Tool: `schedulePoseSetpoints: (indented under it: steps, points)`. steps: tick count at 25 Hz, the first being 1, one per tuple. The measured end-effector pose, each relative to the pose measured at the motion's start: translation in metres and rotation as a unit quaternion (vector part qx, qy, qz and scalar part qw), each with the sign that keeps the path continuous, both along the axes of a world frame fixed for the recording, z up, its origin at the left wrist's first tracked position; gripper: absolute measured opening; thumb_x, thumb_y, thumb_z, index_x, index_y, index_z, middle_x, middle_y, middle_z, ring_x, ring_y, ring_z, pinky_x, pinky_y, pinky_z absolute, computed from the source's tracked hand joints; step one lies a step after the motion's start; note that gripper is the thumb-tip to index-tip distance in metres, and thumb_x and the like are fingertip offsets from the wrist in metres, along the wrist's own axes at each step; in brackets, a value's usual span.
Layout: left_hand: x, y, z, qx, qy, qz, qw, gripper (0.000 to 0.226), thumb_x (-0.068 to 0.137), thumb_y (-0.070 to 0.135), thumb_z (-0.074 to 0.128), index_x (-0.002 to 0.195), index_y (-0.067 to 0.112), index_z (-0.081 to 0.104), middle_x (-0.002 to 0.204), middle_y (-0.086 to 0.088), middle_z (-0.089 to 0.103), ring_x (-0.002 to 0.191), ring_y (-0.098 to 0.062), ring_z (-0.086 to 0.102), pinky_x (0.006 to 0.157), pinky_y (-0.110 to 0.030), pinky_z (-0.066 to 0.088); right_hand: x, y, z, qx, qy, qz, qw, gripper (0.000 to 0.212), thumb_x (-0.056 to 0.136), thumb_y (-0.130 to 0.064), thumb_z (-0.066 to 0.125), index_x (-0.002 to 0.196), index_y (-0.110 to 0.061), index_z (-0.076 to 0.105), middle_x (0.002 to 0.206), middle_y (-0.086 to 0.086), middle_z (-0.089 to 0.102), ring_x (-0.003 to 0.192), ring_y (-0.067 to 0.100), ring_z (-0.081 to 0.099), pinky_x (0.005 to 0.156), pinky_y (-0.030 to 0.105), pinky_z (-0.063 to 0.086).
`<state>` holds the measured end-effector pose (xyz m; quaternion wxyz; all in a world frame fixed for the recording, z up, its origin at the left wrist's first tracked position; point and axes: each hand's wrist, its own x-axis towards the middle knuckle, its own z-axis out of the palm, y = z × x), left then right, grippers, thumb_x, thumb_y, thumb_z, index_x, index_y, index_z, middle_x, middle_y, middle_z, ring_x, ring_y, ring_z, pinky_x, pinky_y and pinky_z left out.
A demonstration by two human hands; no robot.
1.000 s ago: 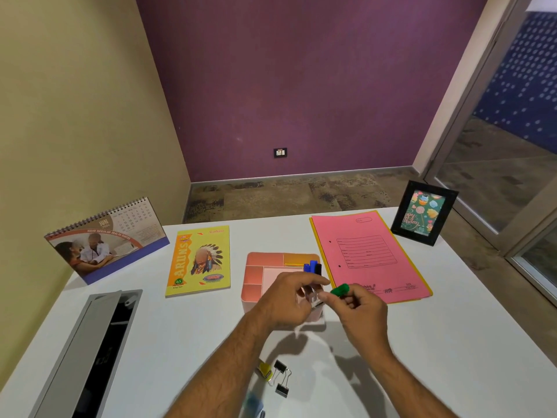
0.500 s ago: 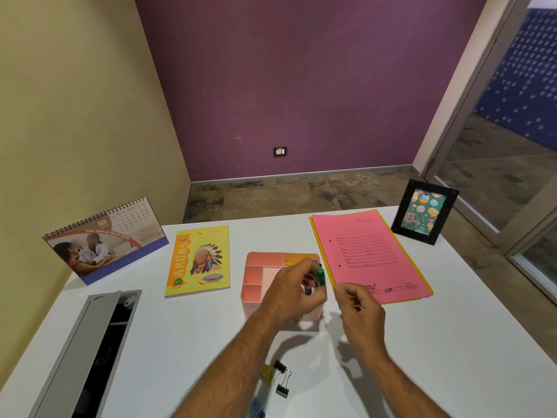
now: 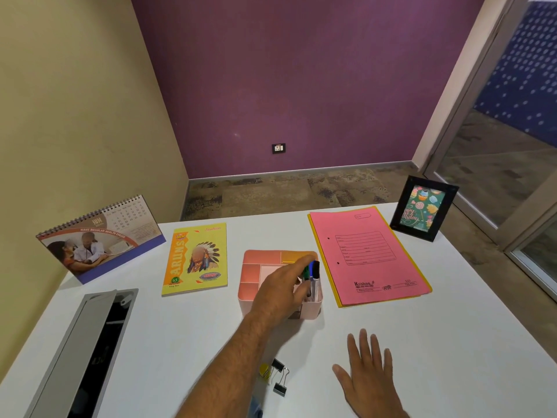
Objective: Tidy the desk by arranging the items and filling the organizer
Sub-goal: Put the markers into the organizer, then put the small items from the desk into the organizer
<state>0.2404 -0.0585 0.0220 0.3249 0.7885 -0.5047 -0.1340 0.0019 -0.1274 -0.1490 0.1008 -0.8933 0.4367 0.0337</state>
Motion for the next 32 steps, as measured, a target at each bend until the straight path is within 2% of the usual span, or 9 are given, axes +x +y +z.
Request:
schedulePoseSetpoints:
  steps: [6, 11, 13, 15, 18, 20, 23, 29, 32]
  points:
    - [-0.002, -0.001, -0.020, 0.067, -0.016, 0.008, 0.998, 0.048, 0.097, 0.029, 0.056, 0.143, 0.033, 0.044, 0.125, 0.002, 0.064, 0.102, -0.017, 0.057, 0.087, -0.032, 0.048, 0.001, -0.004, -0.003, -0.029, 0.006, -0.002, 1.000, 0.075, 0.092, -0.070, 0.015, 0.141, -0.019, 0.038, 0.147, 0.014, 0.048, 0.151, 0.022, -0.016, 0.116, 0.047, -0.002]
    - [0.000, 0.000, -0.027, 0.110, -0.085, -0.005, 0.990, 0.046, 0.102, 0.030, 0.045, 0.147, 0.028, 0.037, 0.126, -0.003, 0.059, 0.109, -0.021, 0.049, 0.088, -0.035, 0.043, 0.002, -0.004, -0.008, -0.044, 0.001, 0.017, 0.999, 0.074, 0.092, -0.070, 0.017, 0.144, -0.020, 0.035, 0.165, 0.002, -0.009, 0.151, 0.021, -0.016, 0.118, 0.047, -0.006]
    - [0.001, 0.001, -0.025, 0.130, -0.141, -0.003, 0.981, 0.049, 0.102, 0.031, 0.042, 0.150, 0.028, 0.029, 0.136, -0.004, 0.049, 0.114, -0.024, 0.044, 0.090, -0.037, 0.039, 0.002, -0.004, -0.009, -0.049, 0.001, 0.017, 0.999, 0.074, 0.092, -0.070, 0.017, 0.144, -0.020, 0.035, 0.165, 0.000, -0.013, 0.151, 0.021, -0.016, 0.118, 0.047, -0.006]
    - [0.003, 0.002, -0.025, 0.157, -0.167, 0.005, 0.973, 0.052, 0.102, 0.037, 0.039, 0.151, 0.031, 0.022, 0.149, -0.005, 0.032, 0.126, -0.028, 0.037, 0.097, -0.043, 0.034, 0.003, -0.004, -0.007, -0.054, 0.003, 0.017, 0.998, 0.075, 0.092, -0.071, 0.016, 0.144, -0.020, 0.035, 0.165, 0.002, -0.007, 0.151, 0.021, -0.016, 0.117, 0.048, -0.005]
    - [0.006, 0.003, -0.027, 0.204, -0.150, -0.007, 0.967, 0.061, 0.101, 0.050, 0.034, 0.153, 0.035, 0.007, 0.163, -0.003, 0.002, 0.145, -0.033, 0.012, 0.112, -0.055, 0.016, 0.003, -0.002, -0.003, -0.052, 0.007, 0.011, 0.999, 0.075, 0.092, -0.071, 0.016, 0.142, -0.019, 0.038, 0.159, 0.011, 0.030, 0.151, 0.022, -0.015, 0.116, 0.049, -0.001]
    - [0.007, 0.004, -0.028, 0.215, -0.122, -0.012, 0.969, 0.070, 0.098, 0.058, 0.032, 0.154, 0.034, -0.001, 0.164, -0.001, -0.006, 0.149, -0.032, 0.000, 0.116, -0.058, 0.006, 0.002, -0.002, -0.001, -0.038, 0.012, 0.005, 0.999, 0.075, 0.092, -0.071, 0.016, 0.141, -0.018, 0.038, 0.149, 0.013, 0.043, 0.151, 0.022, -0.016, 0.116, 0.048, -0.003]
    - [0.014, 0.013, -0.032, 0.163, -0.081, 0.031, 0.983, 0.071, 0.096, 0.061, 0.034, 0.155, 0.030, 0.007, 0.164, 0.002, 0.005, 0.149, -0.026, 0.004, 0.119, -0.052, 0.008, 0.003, -0.004, -0.001, -0.024, 0.012, 0.002, 1.000, 0.075, 0.092, -0.070, 0.016, 0.141, -0.019, 0.038, 0.149, 0.014, 0.040, 0.151, 0.024, -0.011, 0.117, 0.046, -0.007]
    - [0.036, 0.074, -0.058, 0.020, -0.085, 0.123, 0.989, 0.051, 0.096, 0.052, 0.042, 0.141, 0.028, 0.042, 0.144, 0.006, 0.045, 0.135, -0.018, 0.035, 0.108, -0.037, 0.027, 0.004, 0.001, 0.000, 0.018, 0.032, -0.002, 0.999, 0.080, 0.094, -0.067, 0.013, 0.136, -0.014, 0.056, 0.142, 0.019, 0.053, 0.132, 0.040, 0.047, 0.112, 0.045, 0.002]
    - [0.038, 0.119, -0.074, 0.013, -0.073, 0.185, 0.980, 0.048, 0.093, 0.049, 0.044, 0.137, 0.029, 0.047, 0.139, 0.008, 0.050, 0.131, -0.014, 0.039, 0.107, -0.033, 0.028, 0.007, 0.010, 0.000, 0.004, 0.048, -0.014, 0.999, 0.082, 0.095, -0.064, 0.010, 0.128, -0.012, 0.064, 0.137, 0.020, 0.058, 0.123, 0.044, 0.056, 0.109, 0.051, 0.015]
